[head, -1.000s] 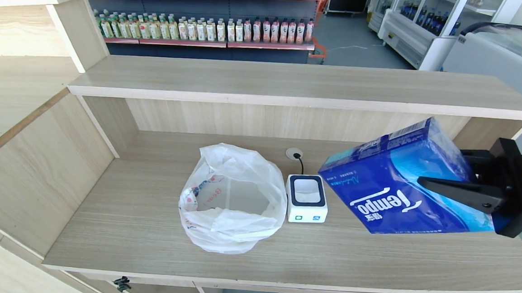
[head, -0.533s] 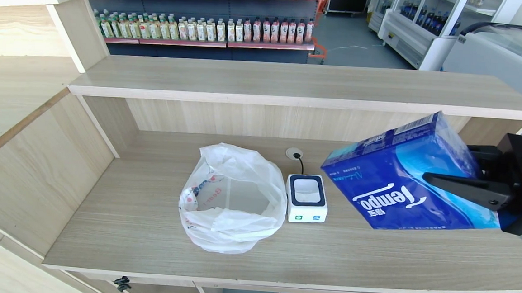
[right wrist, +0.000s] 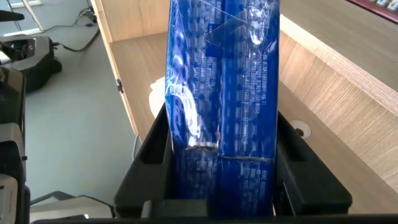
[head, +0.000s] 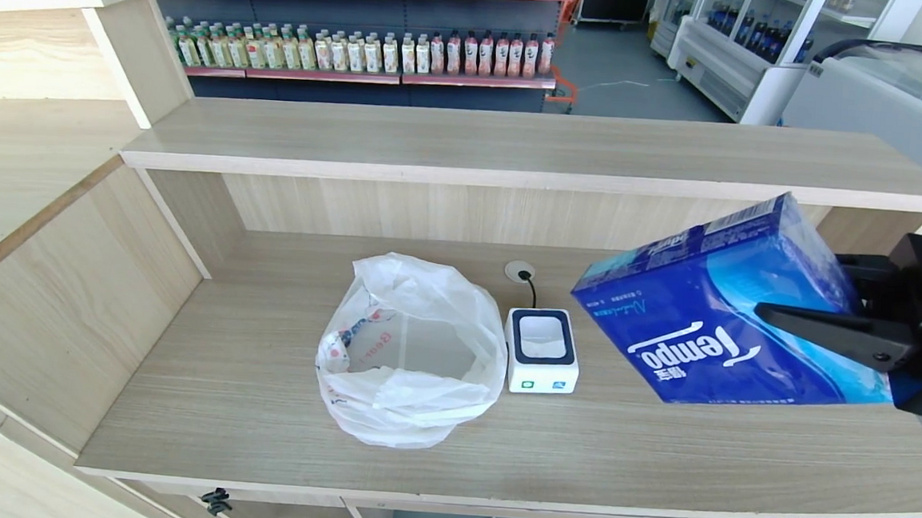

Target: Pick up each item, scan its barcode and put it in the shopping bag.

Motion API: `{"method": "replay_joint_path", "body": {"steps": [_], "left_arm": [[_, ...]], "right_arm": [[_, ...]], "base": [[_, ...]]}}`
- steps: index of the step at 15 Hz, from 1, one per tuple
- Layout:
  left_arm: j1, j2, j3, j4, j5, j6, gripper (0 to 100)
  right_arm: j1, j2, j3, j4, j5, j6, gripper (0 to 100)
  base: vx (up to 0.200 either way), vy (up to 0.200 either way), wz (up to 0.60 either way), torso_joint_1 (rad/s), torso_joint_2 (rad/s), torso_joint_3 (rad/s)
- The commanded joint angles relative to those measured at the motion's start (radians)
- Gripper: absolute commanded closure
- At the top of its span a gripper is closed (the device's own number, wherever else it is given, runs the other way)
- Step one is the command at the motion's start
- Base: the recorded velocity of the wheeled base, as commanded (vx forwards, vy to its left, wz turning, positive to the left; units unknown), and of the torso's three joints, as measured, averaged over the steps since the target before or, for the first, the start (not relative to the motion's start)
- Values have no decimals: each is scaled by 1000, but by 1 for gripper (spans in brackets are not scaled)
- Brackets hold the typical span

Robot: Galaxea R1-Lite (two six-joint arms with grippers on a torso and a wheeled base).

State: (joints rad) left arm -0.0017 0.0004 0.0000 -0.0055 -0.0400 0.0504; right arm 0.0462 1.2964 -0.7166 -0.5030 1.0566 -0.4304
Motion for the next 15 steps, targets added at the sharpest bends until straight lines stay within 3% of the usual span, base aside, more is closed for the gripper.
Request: {"method": "replay_joint_path", "body": {"steps": [1, 8, 15], "left_arm": [[0, 0, 0, -1, 0, 0, 0], [0, 0, 0, -1, 0, 0, 0], [0, 0, 0, -1, 0, 0, 0]], "right_arm": [[0, 4, -1, 0, 0, -1, 100], [1, 12, -3, 3, 0, -1, 100], [1, 21, -4, 1, 0, 1, 100]], "base": [[0, 0, 0, 0, 0, 0], [0, 0, 0, 0, 0, 0], [0, 0, 600, 2, 2, 2]]}}
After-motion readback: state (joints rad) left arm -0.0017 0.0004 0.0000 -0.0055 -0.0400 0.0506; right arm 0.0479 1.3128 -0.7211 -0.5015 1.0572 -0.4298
